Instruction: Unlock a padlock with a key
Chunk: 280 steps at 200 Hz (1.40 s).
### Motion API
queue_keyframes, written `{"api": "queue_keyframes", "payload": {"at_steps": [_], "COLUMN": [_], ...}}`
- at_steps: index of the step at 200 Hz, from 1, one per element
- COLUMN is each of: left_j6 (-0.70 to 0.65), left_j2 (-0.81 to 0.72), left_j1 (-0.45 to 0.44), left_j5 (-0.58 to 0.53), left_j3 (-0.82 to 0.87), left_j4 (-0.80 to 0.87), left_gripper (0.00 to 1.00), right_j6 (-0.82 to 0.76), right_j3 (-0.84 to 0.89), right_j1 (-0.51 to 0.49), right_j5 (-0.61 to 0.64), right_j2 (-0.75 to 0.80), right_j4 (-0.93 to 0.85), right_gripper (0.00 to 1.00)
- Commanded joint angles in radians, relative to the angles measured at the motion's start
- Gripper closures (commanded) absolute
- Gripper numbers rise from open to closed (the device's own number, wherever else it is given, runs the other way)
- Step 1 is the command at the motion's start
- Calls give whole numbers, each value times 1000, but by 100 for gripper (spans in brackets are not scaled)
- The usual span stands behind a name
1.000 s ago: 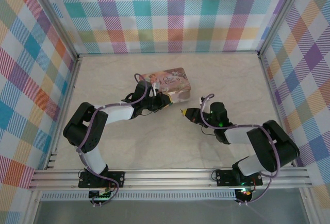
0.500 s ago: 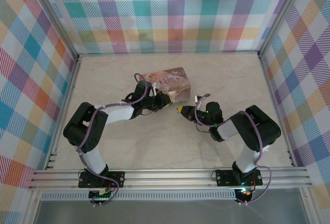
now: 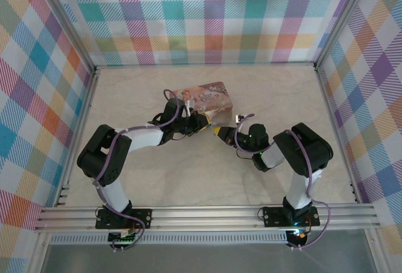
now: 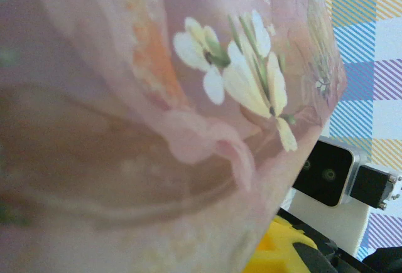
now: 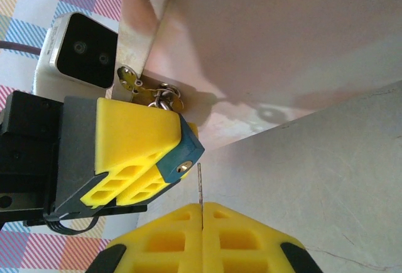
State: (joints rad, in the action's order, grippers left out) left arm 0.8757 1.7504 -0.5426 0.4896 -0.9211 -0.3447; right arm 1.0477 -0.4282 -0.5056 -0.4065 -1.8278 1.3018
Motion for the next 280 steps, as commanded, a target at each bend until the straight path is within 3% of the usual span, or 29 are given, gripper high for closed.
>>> {"api": "queue_keyframes", "payload": {"at_steps": [1, 280], "left_j6": [32, 47], "left_j2": [-7, 5], "left_j1": [-7, -7], "left_j5": [51, 60], "left_j3": [-11, 1], "left_j4": [-69, -98], "left_gripper": [90, 90], "right_j6": [23, 21], "right_j3": [-21, -2], "right_j1": [-7, -16], "right_j5": [-18, -11], "right_j2": [-21, 8], "right_j4": [83, 105], "right_gripper": [100, 100]}}
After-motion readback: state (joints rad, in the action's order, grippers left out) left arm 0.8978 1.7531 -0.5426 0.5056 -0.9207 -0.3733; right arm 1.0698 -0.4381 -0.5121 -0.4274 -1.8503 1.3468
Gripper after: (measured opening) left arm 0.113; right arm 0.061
